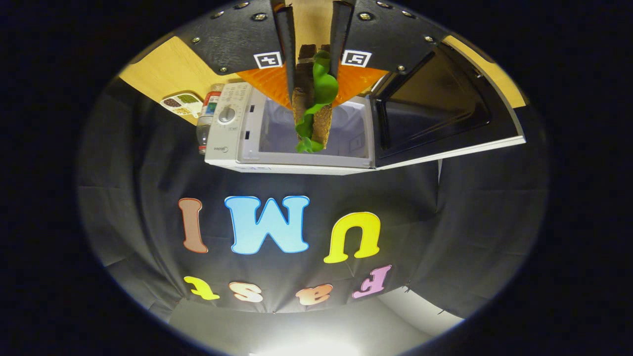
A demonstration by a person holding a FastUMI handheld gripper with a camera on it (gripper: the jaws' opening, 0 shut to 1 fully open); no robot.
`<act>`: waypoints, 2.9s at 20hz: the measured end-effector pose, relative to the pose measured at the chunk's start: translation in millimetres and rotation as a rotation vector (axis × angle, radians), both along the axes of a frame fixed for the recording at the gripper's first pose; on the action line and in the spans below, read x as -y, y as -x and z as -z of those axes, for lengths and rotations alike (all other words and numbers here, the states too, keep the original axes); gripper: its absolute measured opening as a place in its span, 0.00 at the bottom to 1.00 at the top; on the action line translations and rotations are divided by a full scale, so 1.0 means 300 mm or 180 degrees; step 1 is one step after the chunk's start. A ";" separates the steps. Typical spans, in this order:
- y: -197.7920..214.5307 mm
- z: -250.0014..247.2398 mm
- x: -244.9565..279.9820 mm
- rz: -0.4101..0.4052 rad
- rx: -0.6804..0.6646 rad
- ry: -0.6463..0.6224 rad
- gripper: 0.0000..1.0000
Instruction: Open the microwave, put the food inside, and close the microwave door.
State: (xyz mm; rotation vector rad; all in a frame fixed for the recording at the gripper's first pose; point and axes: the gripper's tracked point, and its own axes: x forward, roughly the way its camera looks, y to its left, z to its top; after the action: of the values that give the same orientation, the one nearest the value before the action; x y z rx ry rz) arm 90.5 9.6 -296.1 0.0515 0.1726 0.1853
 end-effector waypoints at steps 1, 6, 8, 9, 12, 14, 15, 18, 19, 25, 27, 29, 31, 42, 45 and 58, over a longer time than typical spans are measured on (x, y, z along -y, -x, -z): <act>-0.041 0.011 -0.014 0.0011 -0.0013 -0.0027 0.30; -0.245 0.092 -0.072 0.0102 -0.0124 -0.0047 0.29; -0.308 0.128 -0.084 0.0132 -0.0196 -0.0135 0.30; -0.338 0.144 -0.088 0.0156 -0.0245 -0.0196 0.30; -0.420 0.165 -0.100 0.0218 -0.0280 -0.0233 0.29; -0.483 0.175 -0.122 0.0201 -0.0262 -0.0212 0.30; -0.513 0.181 -0.129 0.0210 -0.0272 -0.0215 0.29; -0.592 0.185 -0.168 0.0191 -0.0250 -0.0219 0.29; -0.617 0.194 -0.183 0.0168 -0.0254 -0.0190 0.29; -0.777 0.223 -0.241 0.0104 -0.0302 -0.0389 0.29; -0.820 0.217 -0.252 0.0079 -0.0284 -0.0422 0.29; -0.856 0.225 -0.252 0.0074 -0.0286 -0.0455 0.29; -0.893 0.251 -0.234 0.0110 -0.0341 -0.0431 0.29; -0.906 0.232 -0.071 0.0367 -0.0247 0.0077 0.83; -0.835 0.210 -0.081 0.0233 -0.0215 0.0147 0.84; -0.239 -0.093 -0.156 -0.0606 0.0145 -0.0006 0.85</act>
State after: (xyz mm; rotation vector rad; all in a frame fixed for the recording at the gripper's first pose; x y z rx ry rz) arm 162.2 56.4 -268.0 0.0327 0.1319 0.3764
